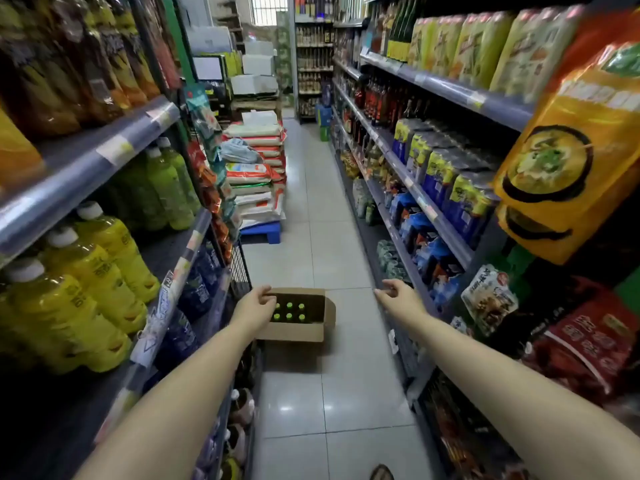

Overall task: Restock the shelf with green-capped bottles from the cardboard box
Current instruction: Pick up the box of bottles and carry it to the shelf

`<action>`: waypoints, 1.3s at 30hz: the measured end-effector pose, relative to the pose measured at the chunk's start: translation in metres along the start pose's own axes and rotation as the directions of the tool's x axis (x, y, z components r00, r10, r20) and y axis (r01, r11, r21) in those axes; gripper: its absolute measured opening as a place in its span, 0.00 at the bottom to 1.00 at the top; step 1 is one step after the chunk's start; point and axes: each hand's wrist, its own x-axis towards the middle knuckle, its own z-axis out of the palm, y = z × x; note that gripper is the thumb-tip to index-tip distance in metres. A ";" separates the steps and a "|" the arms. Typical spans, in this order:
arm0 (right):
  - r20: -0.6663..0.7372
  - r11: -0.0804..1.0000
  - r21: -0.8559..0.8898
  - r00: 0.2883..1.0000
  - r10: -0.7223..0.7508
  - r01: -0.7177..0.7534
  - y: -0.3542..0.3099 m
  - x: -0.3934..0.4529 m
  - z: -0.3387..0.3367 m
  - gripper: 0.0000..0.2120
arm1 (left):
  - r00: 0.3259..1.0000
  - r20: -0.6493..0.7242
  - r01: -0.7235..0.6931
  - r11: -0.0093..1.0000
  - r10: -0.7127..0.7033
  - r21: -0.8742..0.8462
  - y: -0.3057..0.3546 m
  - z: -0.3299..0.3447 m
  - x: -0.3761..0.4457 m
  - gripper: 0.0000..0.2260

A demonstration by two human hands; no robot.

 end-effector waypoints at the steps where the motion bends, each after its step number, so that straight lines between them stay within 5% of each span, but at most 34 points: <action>1: 0.003 1.000 -0.003 1.000 0.008 -0.008 0.002 0.017 0.003 0.22 | 1.000 0.006 0.012 1.000 -0.012 -0.010 -0.001 0.004 0.013 0.20; 13: 0.183 0.990 -0.042 0.973 0.140 -0.135 0.012 0.236 0.039 0.23 | 0.976 -0.095 0.186 0.979 -0.194 -0.087 0.003 0.031 0.194 0.18; 22: 0.279 0.980 -0.070 0.939 0.200 -0.188 -0.007 0.337 0.078 0.23 | 0.960 -0.023 0.276 0.957 -0.279 -0.090 -0.006 0.036 0.299 0.20; 30: 0.211 0.953 -0.109 0.930 0.301 -0.284 -0.014 0.443 0.133 0.22 | 0.953 0.041 0.302 0.952 -0.300 -0.056 -0.053 0.031 0.460 0.19; 39: 0.112 0.890 -0.093 0.884 0.455 -0.446 0.041 0.523 0.223 0.22 | 0.871 0.111 0.491 0.859 -0.479 -0.145 -0.167 0.071 0.562 0.19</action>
